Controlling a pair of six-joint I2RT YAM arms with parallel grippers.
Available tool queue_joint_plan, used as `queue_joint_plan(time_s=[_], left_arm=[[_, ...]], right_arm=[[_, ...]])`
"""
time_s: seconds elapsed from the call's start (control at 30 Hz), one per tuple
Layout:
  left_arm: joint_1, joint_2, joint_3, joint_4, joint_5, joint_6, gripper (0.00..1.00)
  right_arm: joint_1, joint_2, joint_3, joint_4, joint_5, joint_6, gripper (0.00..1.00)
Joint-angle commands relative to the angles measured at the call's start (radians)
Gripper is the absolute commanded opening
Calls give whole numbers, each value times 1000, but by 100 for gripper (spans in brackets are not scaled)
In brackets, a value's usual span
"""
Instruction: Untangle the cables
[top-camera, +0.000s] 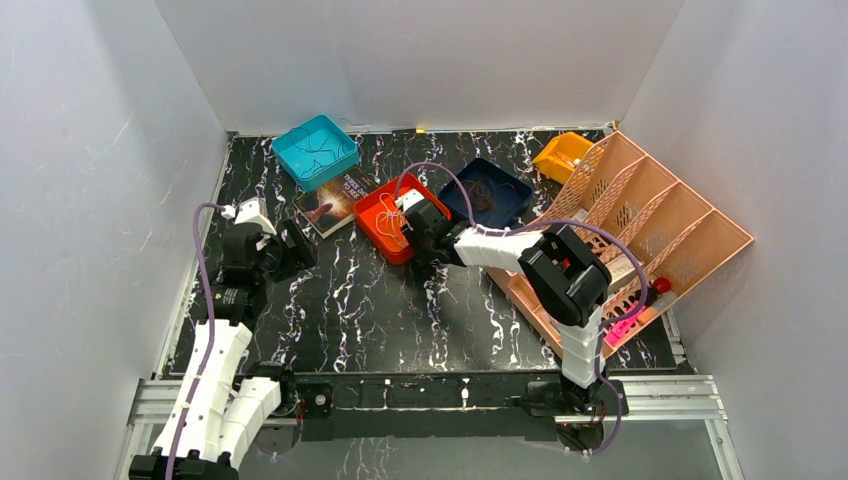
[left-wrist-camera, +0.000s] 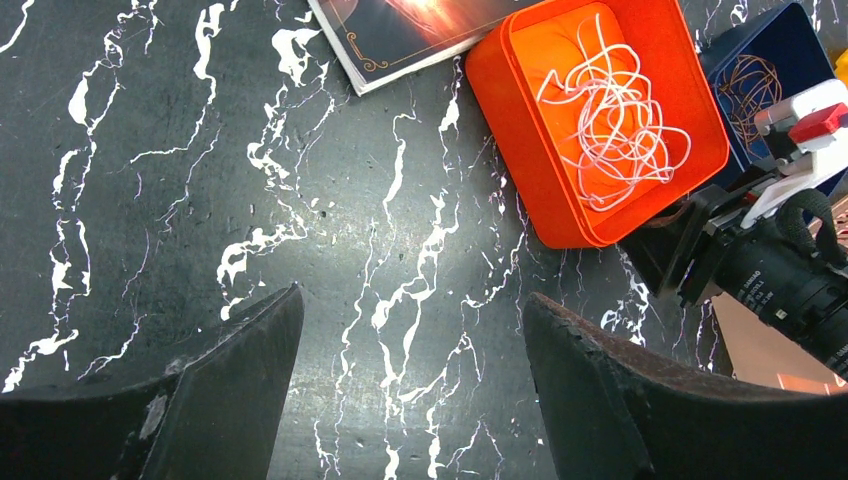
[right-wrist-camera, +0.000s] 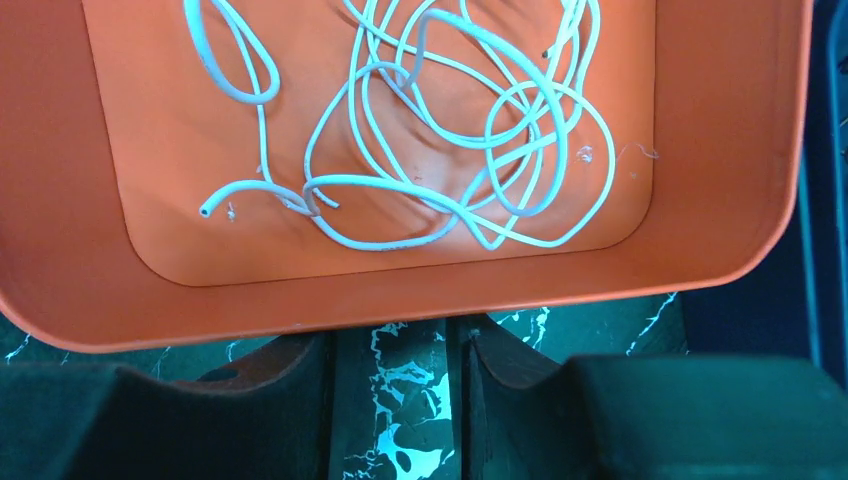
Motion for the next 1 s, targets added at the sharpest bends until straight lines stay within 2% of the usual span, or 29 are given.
queue_joint_plan(time_s=[0.0,0.13,0.23,0.33,0.53,0.83,0.9,0.97], left_arm=[[1,-22,9,-13,9,15,80],[1,-14,9,14,65,36,83],[1,-6,11,27,84,41,87],[1,-2,14,34,71,43,98],[1,-8,9,82,41,64,98],[1,-11,0,112,-14,91,98],[2,-13,1,111,-23,91,98],[1,-19,0,112,-32,91,98]], right_arm=[[-11,-108,-16,58,-42,1,45],[-11,-275,-105,59,-236,15,49],[-11,-417,-188,64,-285,60,51],[-11,-558,-284,70,-283,94,54],[-11,-814,-372,-30,-197,121,64],[-11,-1106,-499,-68,89,180,78],[-11,-1154,-534,-58,142,204,82],[-11,-1196,-562,-51,185,228,93]])
